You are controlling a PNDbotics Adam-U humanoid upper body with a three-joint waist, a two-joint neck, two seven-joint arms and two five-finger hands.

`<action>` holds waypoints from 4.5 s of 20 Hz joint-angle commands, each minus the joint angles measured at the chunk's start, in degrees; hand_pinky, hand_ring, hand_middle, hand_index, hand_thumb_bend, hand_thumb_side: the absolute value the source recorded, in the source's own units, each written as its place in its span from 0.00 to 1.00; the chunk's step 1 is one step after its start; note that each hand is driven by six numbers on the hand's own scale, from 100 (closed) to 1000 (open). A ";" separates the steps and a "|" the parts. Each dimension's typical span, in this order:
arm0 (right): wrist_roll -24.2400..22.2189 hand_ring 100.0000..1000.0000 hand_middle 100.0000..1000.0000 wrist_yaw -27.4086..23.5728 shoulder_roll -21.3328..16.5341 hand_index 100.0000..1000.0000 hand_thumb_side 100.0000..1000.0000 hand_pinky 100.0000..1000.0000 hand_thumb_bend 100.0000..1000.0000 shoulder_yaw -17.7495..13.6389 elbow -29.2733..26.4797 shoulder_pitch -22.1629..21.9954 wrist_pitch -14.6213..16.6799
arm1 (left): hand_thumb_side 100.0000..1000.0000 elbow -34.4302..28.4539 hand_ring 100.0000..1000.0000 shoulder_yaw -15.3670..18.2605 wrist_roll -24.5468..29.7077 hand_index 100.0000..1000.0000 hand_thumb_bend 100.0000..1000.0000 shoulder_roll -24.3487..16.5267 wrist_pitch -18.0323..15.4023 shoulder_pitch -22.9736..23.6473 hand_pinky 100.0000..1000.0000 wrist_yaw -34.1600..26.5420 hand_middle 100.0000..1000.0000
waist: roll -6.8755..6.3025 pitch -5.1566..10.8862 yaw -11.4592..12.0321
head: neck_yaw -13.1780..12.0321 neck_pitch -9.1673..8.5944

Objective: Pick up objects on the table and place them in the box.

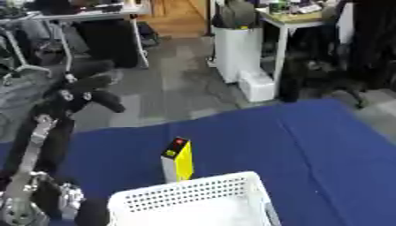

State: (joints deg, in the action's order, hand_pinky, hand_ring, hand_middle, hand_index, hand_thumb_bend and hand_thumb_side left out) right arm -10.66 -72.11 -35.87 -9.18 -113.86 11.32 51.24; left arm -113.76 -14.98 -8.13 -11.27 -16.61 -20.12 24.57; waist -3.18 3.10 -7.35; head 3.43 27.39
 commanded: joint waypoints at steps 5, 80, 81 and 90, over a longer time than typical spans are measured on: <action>6.04 0.24 0.35 2.54 -2.24 0.49 0.92 0.16 0.06 1.86 -0.74 2.12 0.73 | 0.71 -0.83 0.50 1.09 -0.96 0.83 0.91 -0.20 0.15 0.41 0.58 1.14 0.83 | -0.46 -0.32 -0.43 | 0.59 -2.02; 5.86 0.16 0.19 3.65 -1.32 0.34 1.00 0.06 0.00 6.98 -0.74 1.72 0.28 | 1.00 60.12 0.76 0.12 41.77 0.77 0.94 -5.33 19.65 -33.82 0.38 28.83 0.76 | -0.88 1.65 -3.50 | -0.69 4.68; 6.02 0.16 0.19 3.76 -1.30 0.34 1.00 0.06 0.00 6.98 -0.74 1.77 0.17 | 1.00 60.16 0.75 -0.02 42.32 0.77 0.93 -5.06 19.59 -34.01 0.35 29.17 0.75 | -0.90 1.67 -3.57 | -0.73 4.71; 7.23 0.16 0.19 4.60 -1.28 0.34 1.00 0.06 0.00 6.99 -0.74 2.33 -0.93 | 0.92 61.18 0.74 -0.27 45.27 0.74 0.89 -4.29 19.11 -35.19 0.31 33.06 0.72 | -1.24 1.83 -4.00 | -1.39 8.90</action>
State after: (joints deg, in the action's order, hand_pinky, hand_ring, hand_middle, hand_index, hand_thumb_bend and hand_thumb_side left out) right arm -3.65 -67.88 -36.28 -1.94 -113.85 12.47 50.51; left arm -52.29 -15.54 36.75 -15.08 2.62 -53.58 56.71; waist -4.78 4.30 -11.32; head 2.48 35.72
